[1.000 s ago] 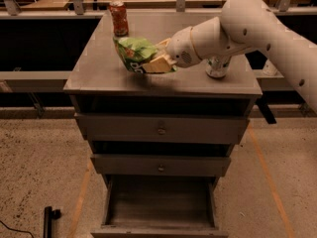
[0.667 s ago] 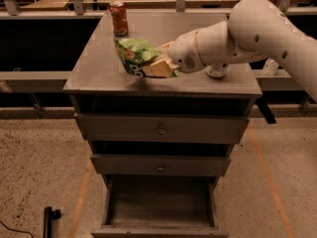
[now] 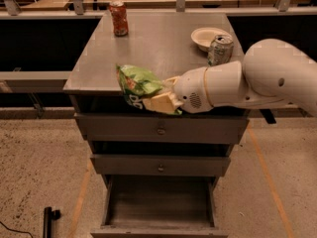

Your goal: Place green rice chip bag into bottom drawer

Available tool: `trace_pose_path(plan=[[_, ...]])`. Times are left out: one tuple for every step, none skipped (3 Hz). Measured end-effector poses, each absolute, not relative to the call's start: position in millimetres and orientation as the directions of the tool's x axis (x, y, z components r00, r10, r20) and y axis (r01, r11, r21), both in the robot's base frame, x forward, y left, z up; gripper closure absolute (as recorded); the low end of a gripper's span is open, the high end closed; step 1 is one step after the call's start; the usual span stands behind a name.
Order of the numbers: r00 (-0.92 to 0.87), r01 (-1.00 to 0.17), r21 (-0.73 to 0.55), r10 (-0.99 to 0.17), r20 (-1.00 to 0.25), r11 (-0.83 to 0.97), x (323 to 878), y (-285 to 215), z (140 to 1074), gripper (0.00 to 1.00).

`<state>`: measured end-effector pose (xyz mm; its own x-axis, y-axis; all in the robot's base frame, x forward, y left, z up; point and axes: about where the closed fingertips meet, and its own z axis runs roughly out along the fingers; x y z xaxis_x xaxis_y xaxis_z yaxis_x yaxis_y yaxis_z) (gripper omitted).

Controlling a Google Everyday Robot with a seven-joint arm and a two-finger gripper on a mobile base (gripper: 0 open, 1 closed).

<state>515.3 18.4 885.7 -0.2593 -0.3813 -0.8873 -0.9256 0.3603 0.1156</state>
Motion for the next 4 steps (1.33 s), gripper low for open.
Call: trace_pose_path(plan=[[-0.357, -0.904, 0.223, -0.357, -0.863, 0.365, 471, 10, 850, 1.0], [-0.452, -0.872, 0.317, -0.364, -0.815, 0.373, 432, -3, 799, 1.0], [-0.555, -0.819, 0.41, -0.373, -0.743, 0.402, 408, -15, 729, 1.0], [-0.555, -0.819, 0.41, -0.373, -0.743, 0.402, 408, -15, 729, 1.0]])
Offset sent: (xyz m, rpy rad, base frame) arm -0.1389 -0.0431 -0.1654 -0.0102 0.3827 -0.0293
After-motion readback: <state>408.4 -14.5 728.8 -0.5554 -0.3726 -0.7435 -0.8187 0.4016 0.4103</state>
